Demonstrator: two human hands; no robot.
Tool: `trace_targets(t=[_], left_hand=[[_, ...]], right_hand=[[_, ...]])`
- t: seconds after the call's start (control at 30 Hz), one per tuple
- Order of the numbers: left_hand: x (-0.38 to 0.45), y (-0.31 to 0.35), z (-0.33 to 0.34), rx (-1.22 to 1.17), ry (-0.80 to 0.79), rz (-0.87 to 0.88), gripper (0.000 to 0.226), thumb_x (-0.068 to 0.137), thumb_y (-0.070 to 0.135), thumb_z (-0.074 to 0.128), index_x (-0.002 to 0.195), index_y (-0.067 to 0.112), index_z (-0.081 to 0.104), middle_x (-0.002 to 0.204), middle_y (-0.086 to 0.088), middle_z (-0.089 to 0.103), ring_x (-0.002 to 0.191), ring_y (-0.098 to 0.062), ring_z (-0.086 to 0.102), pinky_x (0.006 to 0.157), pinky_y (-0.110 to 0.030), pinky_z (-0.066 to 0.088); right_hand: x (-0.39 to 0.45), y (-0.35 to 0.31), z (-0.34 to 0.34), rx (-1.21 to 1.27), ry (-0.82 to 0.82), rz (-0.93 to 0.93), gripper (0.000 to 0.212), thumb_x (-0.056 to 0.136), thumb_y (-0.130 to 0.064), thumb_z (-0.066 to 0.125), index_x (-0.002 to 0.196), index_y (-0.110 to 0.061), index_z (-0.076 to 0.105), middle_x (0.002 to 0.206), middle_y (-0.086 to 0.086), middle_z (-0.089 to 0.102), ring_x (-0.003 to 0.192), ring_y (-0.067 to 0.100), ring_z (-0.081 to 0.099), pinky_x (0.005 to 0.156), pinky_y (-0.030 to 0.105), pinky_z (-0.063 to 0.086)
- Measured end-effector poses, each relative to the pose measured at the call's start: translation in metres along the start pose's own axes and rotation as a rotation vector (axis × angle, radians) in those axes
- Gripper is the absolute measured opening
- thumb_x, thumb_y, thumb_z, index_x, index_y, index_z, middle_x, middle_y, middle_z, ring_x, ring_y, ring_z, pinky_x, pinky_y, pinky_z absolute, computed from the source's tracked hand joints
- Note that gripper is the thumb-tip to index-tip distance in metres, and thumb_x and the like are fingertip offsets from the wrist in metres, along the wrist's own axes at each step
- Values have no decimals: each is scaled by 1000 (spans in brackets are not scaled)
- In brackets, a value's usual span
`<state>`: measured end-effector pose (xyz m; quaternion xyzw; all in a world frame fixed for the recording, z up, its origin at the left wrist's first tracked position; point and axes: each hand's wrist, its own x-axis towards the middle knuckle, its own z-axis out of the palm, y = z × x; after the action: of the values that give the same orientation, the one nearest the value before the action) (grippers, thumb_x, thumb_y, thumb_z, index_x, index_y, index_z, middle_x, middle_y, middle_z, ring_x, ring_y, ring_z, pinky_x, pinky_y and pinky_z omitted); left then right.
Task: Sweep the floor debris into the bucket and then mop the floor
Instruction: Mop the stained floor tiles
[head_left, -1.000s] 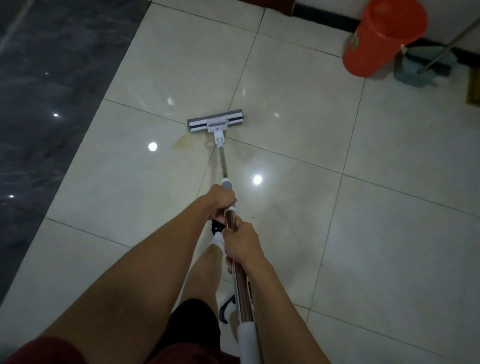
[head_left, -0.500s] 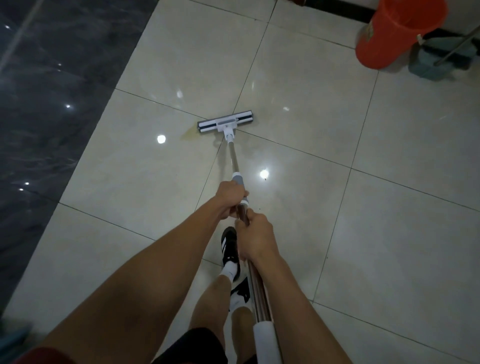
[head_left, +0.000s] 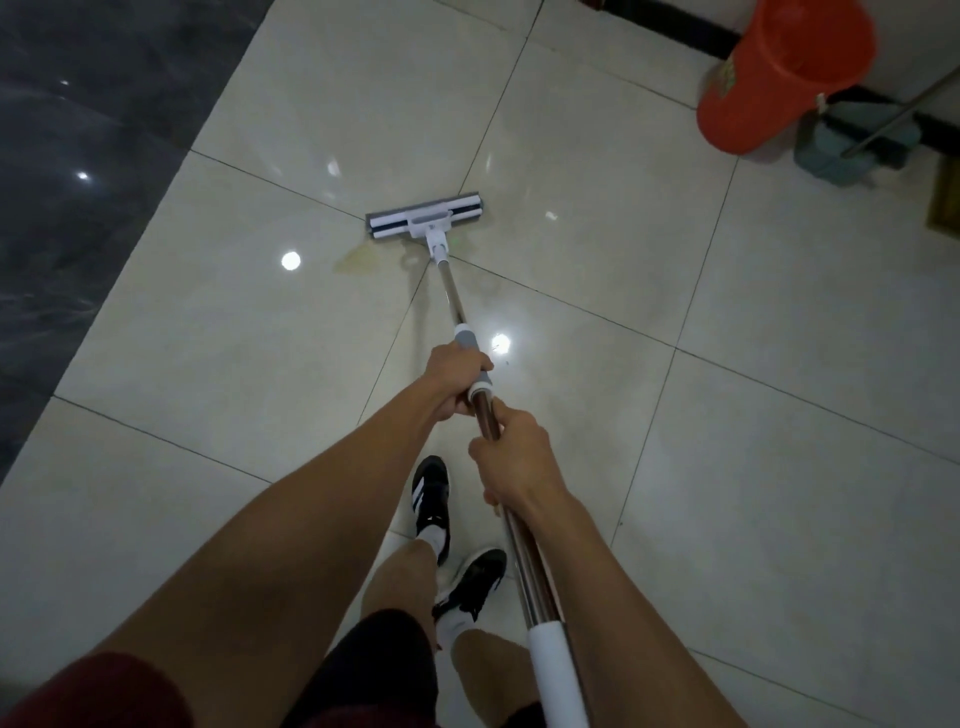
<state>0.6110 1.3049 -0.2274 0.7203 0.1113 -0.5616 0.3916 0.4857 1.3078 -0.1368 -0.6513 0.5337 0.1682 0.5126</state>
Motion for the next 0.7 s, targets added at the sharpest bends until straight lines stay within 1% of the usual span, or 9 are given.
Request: trace_targets(t=[0.03, 0.1, 0.2, 0.27, 0.33, 0.43, 0.53, 0.63, 0.7], left_hand=[[-5, -1, 0, -21, 9, 3, 25, 87, 7, 67, 110, 2, 58, 92, -22, 68, 58, -26, 64, 52, -37, 57], [-16, -4, 1, -51, 25, 9, 20, 87, 6, 67, 104, 3, 58, 84, -19, 66, 57, -26, 63, 56, -38, 58], [-38, -13, 8, -58, 38, 15, 20, 86, 5, 68, 104, 3, 58, 86, -20, 67, 63, -29, 65, 58, -40, 59], [-53, -28, 18, -56, 36, 24, 20, 86, 6, 68, 103, 3, 59, 87, -20, 67, 65, -30, 65, 55, -39, 58], [-68, -48, 31, -69, 46, 26, 15, 86, 6, 68, 98, 4, 59, 87, -19, 66, 65, -29, 65, 53, -38, 57], [-89, -83, 50, -85, 69, 13, 13, 86, 7, 68, 97, 4, 61, 90, -21, 68, 64, -28, 65, 51, -36, 56], [-108, -114, 64, -74, 106, 6, 10, 87, 6, 69, 94, 2, 63, 92, -22, 69, 69, -30, 66, 57, -39, 58], [-115, -140, 73, -48, 139, 11, 14, 85, 5, 71, 96, -2, 66, 92, -23, 70, 75, -33, 68, 63, -43, 60], [-120, -149, 74, -69, 150, 11, 13, 84, 5, 71, 94, -2, 67, 90, -23, 70, 76, -35, 69, 66, -46, 61]], right_hand=[[-4, 1, -1, 4, -6, -9, 48, 89, -3, 53, 136, -15, 53, 91, 16, 64, 69, 29, 63, 70, 48, 62], [-12, 1, -5, 15, -16, -23, 49, 88, -2, 52, 135, -15, 53, 90, 15, 62, 68, 30, 63, 68, 48, 62], [-31, 10, -14, 22, -28, -25, 48, 89, -1, 52, 134, -17, 54, 85, 11, 60, 61, 25, 59, 62, 42, 62], [-47, 25, -19, 9, -32, -41, 47, 89, -1, 52, 132, -17, 56, 84, 9, 60, 63, 24, 59, 67, 44, 62], [-65, 45, -24, -9, -40, -53, 45, 90, -3, 53, 132, -18, 56, 84, 9, 61, 64, 23, 59, 69, 45, 62], [-93, 77, -31, -24, -57, -58, 44, 90, -2, 53, 131, -19, 57, 80, 9, 60, 59, 23, 58, 63, 40, 61], [-118, 105, -31, -27, -85, -77, 48, 87, 1, 52, 130, -19, 58, 75, 8, 58, 57, 23, 57, 59, 39, 60], [-134, 126, -31, -3, -126, -68, 51, 86, 4, 51, 131, -20, 58, 73, 8, 56, 53, 22, 55, 48, 31, 55], [-138, 133, -30, -3, -145, -74, 52, 87, 4, 51, 133, -20, 57, 75, 8, 56, 53, 22, 55, 47, 29, 53]])
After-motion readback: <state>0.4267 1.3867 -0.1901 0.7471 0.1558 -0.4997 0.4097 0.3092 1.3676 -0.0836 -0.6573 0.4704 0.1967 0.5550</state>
